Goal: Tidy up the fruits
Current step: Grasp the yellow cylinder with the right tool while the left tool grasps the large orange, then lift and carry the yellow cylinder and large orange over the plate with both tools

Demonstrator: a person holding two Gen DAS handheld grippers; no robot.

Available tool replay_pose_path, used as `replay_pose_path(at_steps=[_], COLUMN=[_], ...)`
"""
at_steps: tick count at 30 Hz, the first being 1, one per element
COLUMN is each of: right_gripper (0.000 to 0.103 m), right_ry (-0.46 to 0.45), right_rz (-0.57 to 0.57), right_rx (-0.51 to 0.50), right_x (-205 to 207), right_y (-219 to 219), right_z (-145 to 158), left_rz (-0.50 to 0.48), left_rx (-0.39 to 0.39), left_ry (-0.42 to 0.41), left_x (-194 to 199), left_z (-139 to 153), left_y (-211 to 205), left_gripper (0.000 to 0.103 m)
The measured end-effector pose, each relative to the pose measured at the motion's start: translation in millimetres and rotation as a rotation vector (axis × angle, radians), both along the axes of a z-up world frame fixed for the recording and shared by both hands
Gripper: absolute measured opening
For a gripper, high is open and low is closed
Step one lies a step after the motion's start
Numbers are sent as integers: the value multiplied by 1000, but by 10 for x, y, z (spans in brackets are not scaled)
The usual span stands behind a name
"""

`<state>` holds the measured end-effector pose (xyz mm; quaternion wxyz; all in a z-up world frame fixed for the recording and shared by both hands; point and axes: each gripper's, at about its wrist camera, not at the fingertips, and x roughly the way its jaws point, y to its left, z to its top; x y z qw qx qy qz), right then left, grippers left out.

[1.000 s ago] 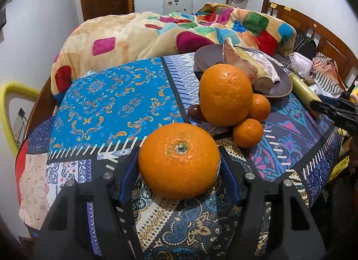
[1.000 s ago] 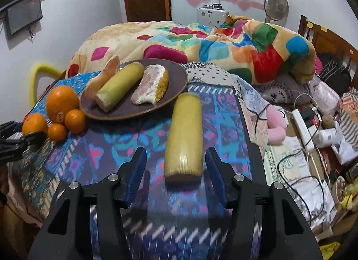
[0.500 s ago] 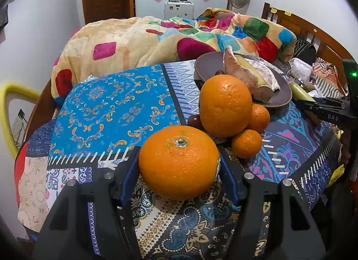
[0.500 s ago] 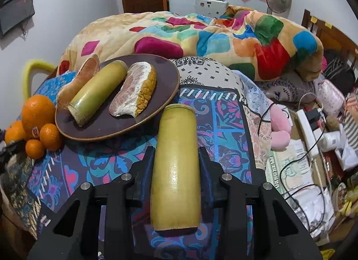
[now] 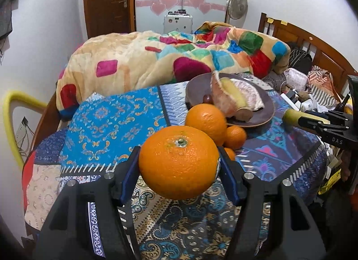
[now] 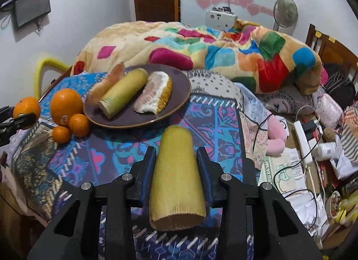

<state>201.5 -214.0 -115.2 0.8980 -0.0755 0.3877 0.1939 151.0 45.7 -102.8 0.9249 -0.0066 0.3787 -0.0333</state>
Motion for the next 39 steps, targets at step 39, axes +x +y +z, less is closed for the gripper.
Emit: replay_pose_path(at_steps=[39], right_gripper=[33], right_ry=[-78], right_rz=[60], right_rx=[59], right_x=[47], right_y=[120], right_z=[460], left_rz=[-10], left_rx=[3], left_ry=[-99], left_x=[513], left_z=[400], left_y=[-247], left_gripper=[64])
